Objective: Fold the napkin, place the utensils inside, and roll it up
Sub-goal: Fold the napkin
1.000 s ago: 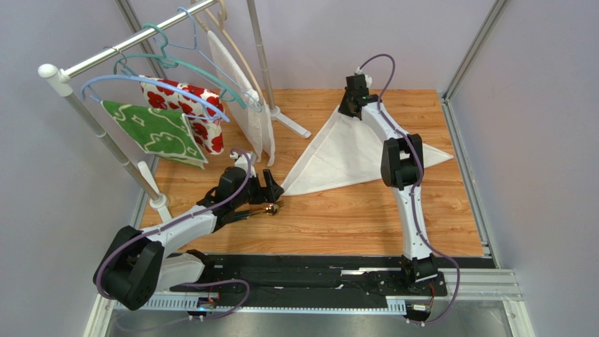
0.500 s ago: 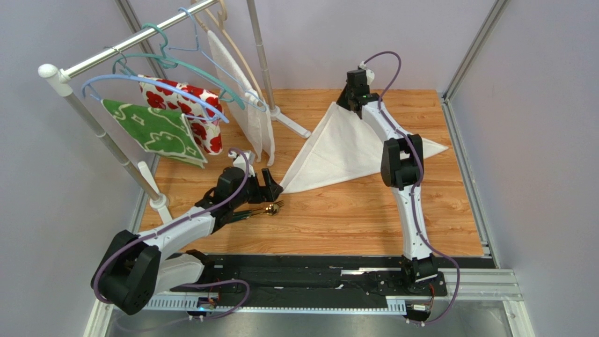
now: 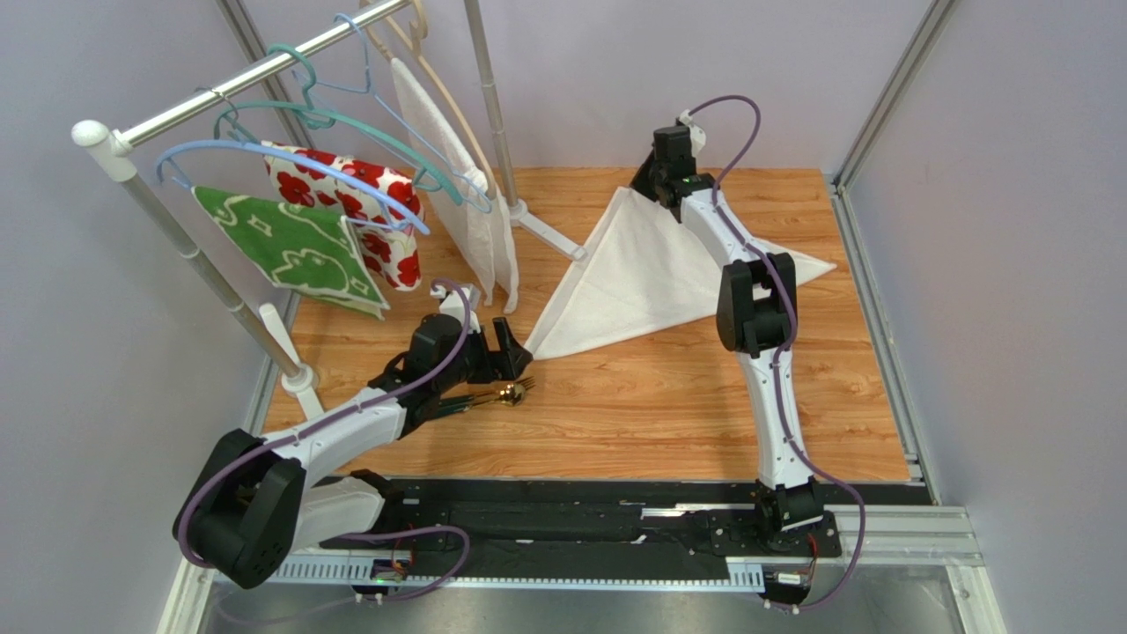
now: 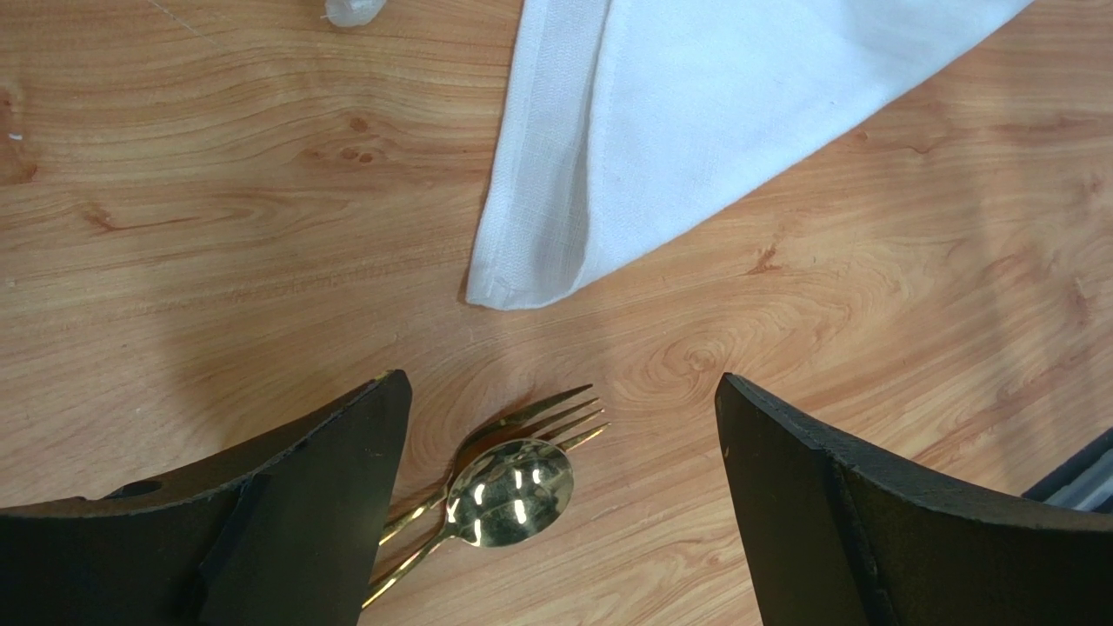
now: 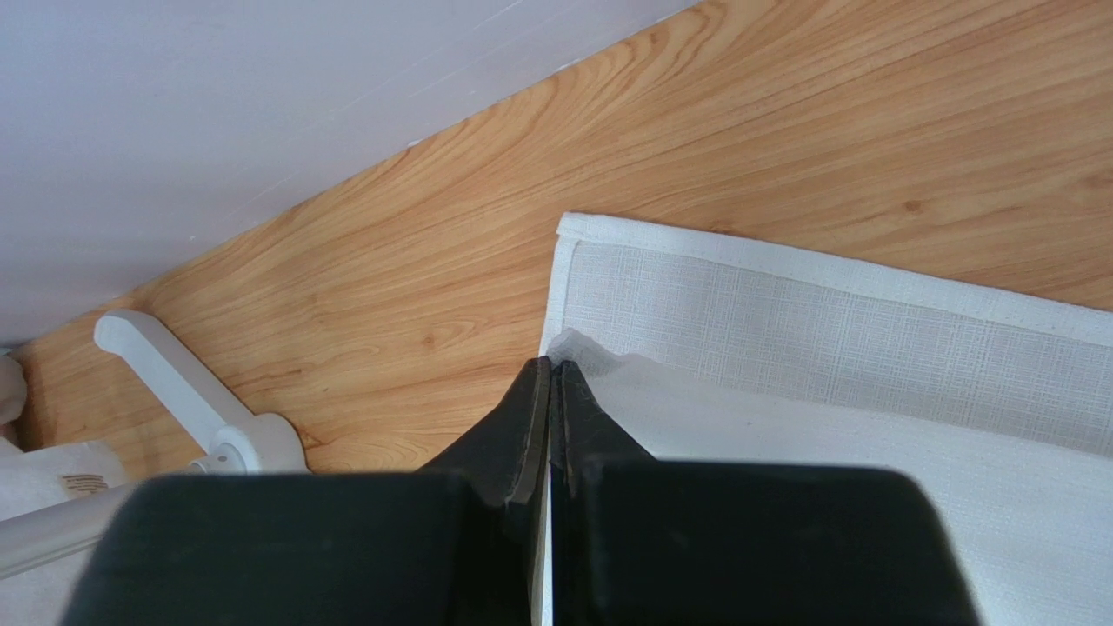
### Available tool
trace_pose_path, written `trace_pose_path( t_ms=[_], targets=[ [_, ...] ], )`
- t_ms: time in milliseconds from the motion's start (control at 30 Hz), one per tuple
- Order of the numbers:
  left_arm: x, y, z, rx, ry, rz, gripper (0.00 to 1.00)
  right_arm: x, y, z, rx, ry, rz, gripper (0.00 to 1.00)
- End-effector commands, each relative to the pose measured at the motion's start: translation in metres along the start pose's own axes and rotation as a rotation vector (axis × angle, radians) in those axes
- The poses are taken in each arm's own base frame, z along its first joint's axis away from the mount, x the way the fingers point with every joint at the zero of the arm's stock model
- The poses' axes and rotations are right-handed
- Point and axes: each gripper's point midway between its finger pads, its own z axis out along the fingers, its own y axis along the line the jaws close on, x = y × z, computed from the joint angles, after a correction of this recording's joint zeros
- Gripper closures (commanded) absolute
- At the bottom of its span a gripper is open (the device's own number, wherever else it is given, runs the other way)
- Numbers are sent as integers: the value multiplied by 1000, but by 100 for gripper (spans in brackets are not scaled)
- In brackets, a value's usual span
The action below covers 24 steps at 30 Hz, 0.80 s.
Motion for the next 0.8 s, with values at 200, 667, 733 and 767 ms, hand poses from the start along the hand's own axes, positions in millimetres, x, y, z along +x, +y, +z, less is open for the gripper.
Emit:
trace_pose_path(
  t_ms=[200,667,733,767],
  targets=[
    [-2,-1,1,9,-14,17,4,-38,41,-1,-111,-114,90,100],
    [0,2,2,-2,-11,23,4,-25,32,21,-109,-112,134,100],
    [0,2,2,-4,-10,21,4,-30,35,22,-119,-126,148,100],
    [0,3,2,-6,-11,21,4,-29,35,23,-121,-126,149,100]
  ],
)
